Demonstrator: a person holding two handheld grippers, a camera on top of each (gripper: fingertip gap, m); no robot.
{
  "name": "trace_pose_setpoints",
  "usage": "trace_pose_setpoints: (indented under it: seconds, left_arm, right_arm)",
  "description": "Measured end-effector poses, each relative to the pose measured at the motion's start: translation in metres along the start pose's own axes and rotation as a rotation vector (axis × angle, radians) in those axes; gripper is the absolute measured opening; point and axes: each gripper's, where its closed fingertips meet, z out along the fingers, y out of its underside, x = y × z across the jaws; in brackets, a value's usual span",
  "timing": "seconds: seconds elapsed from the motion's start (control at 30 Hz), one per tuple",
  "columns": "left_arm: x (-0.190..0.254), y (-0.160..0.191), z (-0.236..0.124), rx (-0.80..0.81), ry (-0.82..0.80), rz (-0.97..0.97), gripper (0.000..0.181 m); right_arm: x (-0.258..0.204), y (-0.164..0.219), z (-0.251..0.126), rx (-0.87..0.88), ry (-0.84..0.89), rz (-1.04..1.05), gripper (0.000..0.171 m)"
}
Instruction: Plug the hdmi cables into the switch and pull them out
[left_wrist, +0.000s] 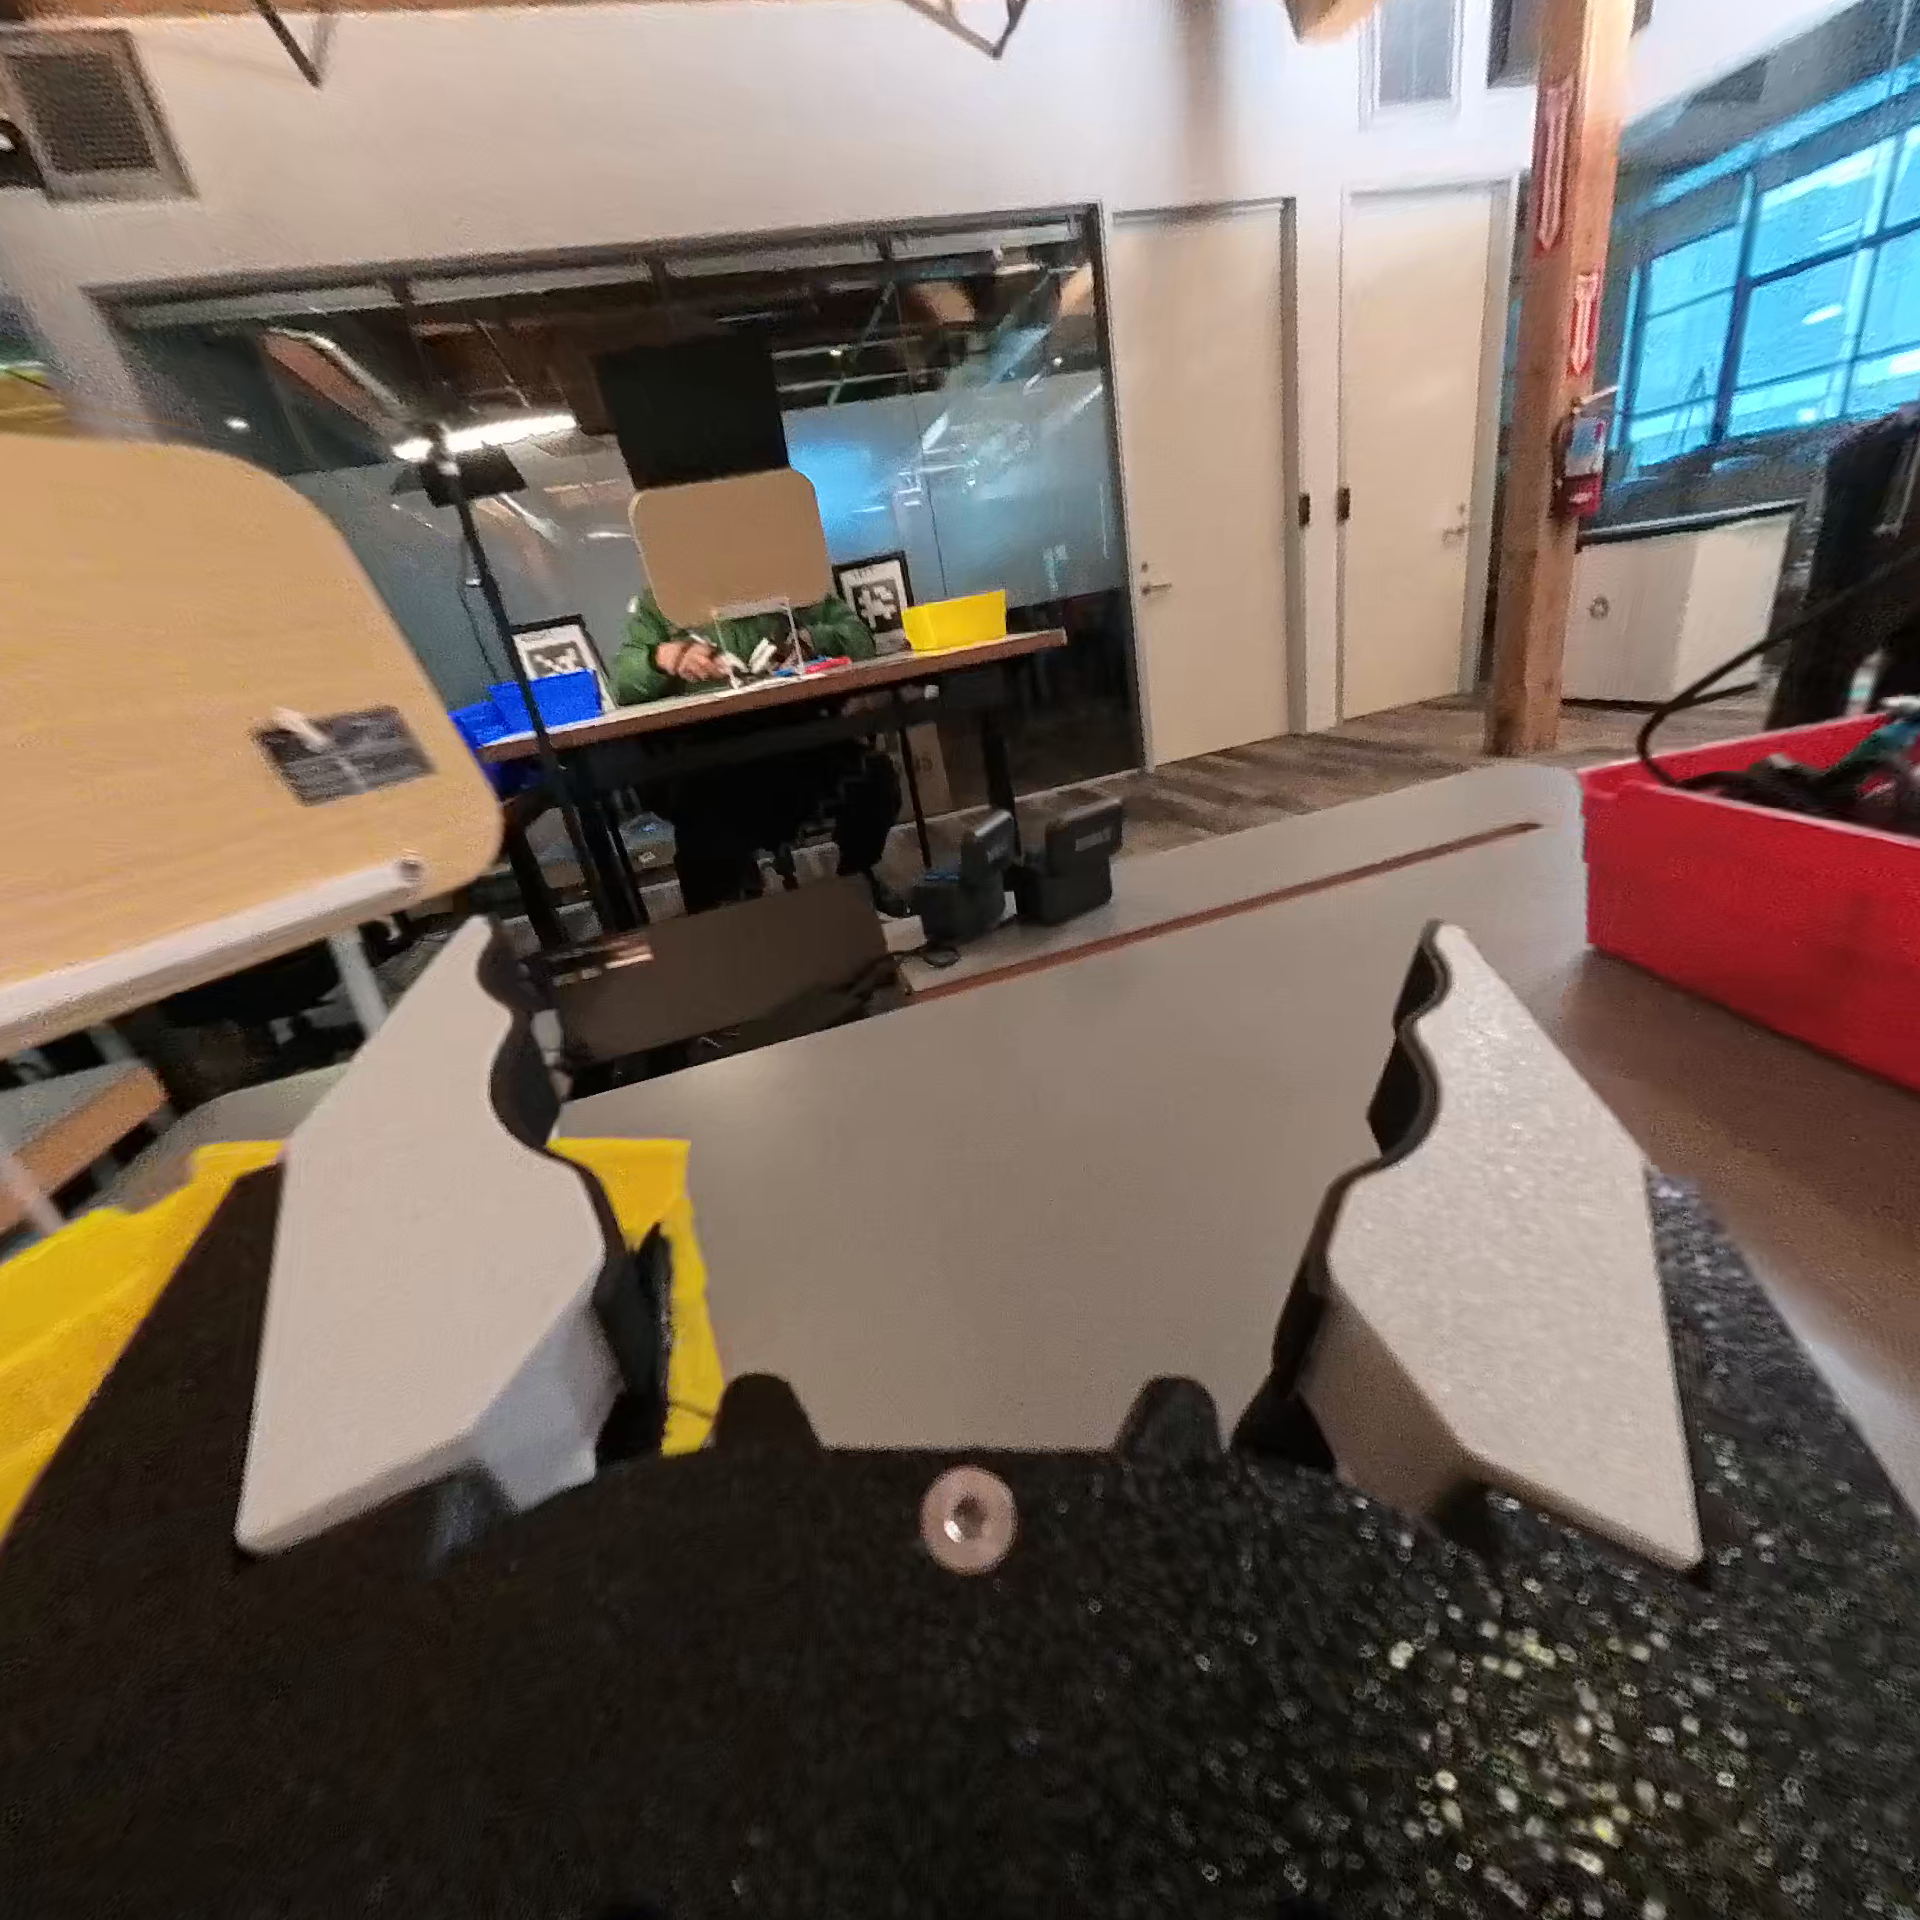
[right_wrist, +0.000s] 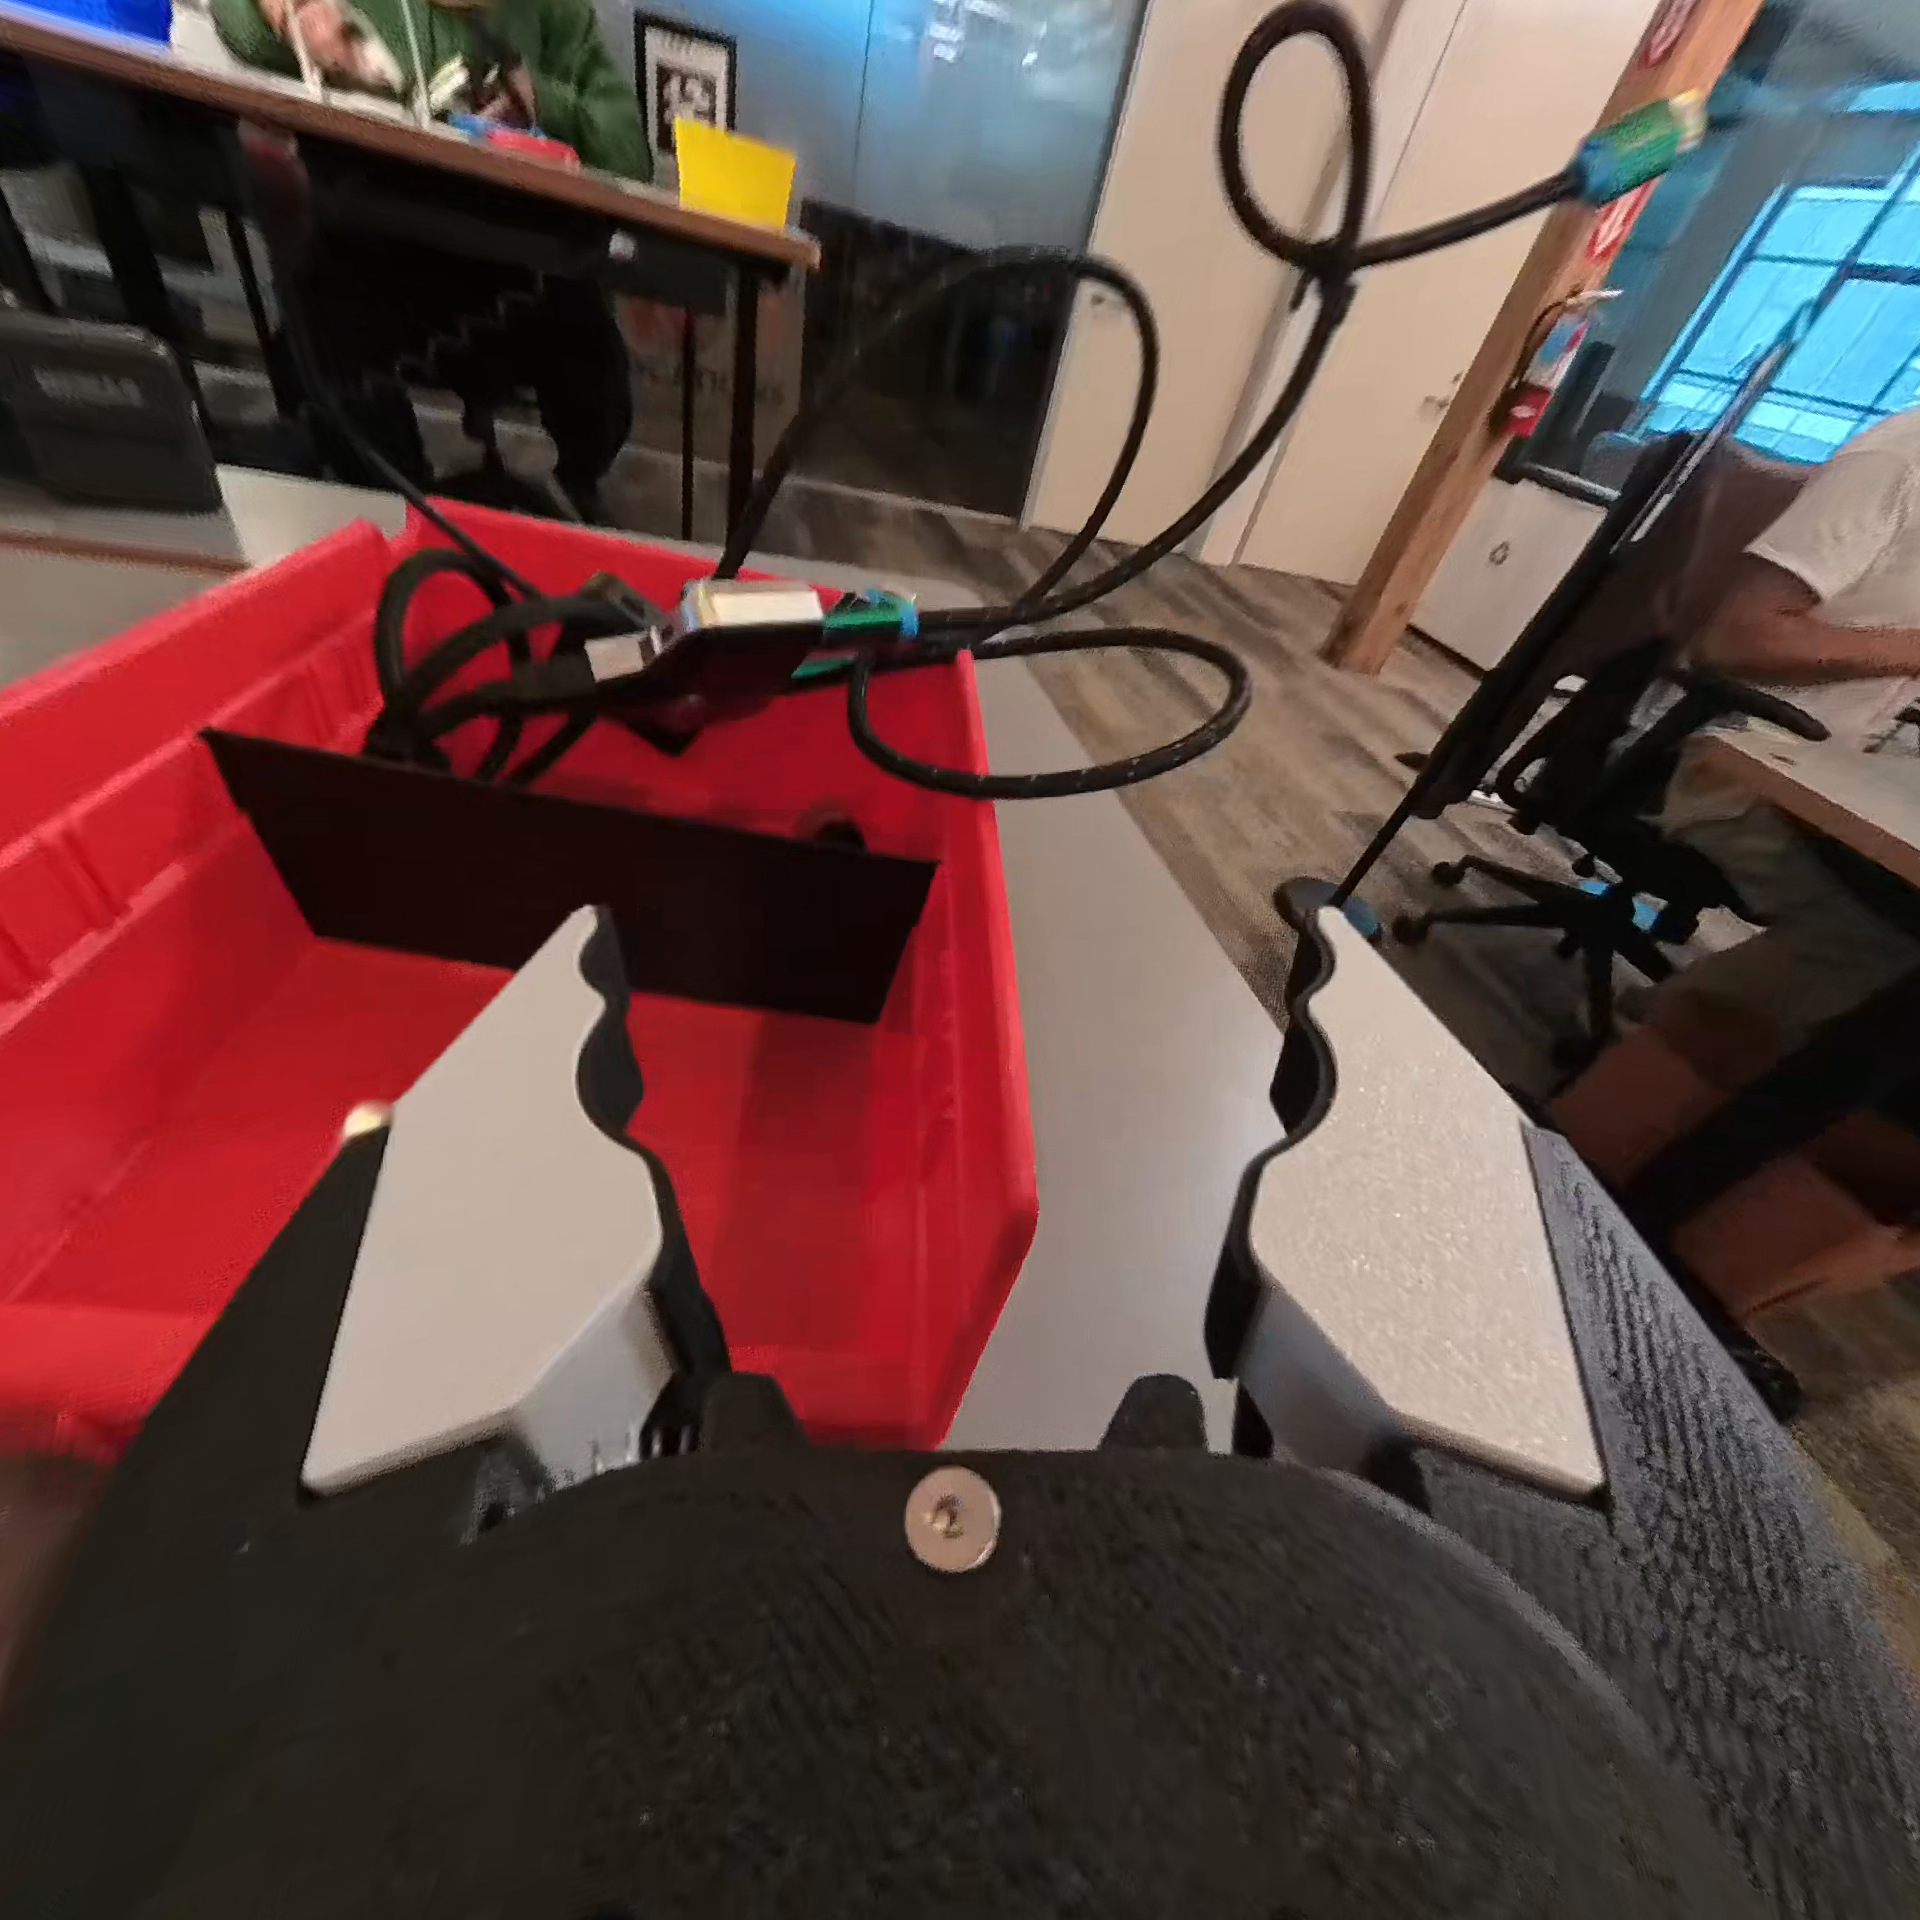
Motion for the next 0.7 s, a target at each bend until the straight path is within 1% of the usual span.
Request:
trace_pose_setpoints:
  seconds: [0.03,0.1,0.17,0.27,0.37,0.43,0.5,0.57,0.63,0.67,0.7]
  left_arm:
    - [-0.004,-0.008,-0.014,0.000,-0.012,0.003,0.151]
    - [-0.015,-0.015,-0.035,-0.027,-0.049,0.046,0.147]
    - [-0.032,-0.009,-0.049,-0.100,-0.083,0.141,0.145]
    - [-0.059,0.015,-0.064,-0.228,-0.091,0.261,0.146]
    - [-0.079,0.057,-0.078,-0.442,-0.018,0.223,0.150]
    - [-0.094,0.080,-0.087,-0.570,-0.002,0.248,0.149]
    - [-0.111,0.099,-0.097,-0.688,-0.017,0.336,0.140]
    - [-0.121,0.118,-0.105,-0.790,-0.009,0.394,0.126]
    - [-0.122,0.139,-0.111,-0.882,0.028,0.384,0.113]
    - [-0.120,0.148,-0.112,-0.908,0.050,0.371,0.100]
    - [-0.124,0.151,-0.113,-0.927,0.043,0.401,0.085]
  right_arm:
    - [-0.002,0.003,0.001,-0.013,-0.017,-0.017,0.124]
    - [-0.005,0.006,0.002,-0.027,-0.046,-0.055,0.121]
    - [0.000,0.008,0.001,-0.027,-0.038,-0.063,0.113]
    - [0.003,0.008,0.003,-0.021,-0.053,0.018,0.100]
    - [-0.003,0.013,0.011,-0.061,-0.096,0.059,0.091]
    - [-0.008,0.024,0.018,-0.134,-0.107,0.044,0.086]
    - [-0.006,0.038,0.024,-0.224,-0.074,-0.005,0.077]
    - [0.000,0.051,0.028,-0.298,-0.013,-0.062,0.067]
    - [0.005,0.056,0.031,-0.323,0.024,-0.093,0.041]
    - [0.004,0.058,0.032,-0.328,0.020,-0.099,0.036]
    - [0.005,0.058,0.033,-0.326,0.030,-0.105,0.030]
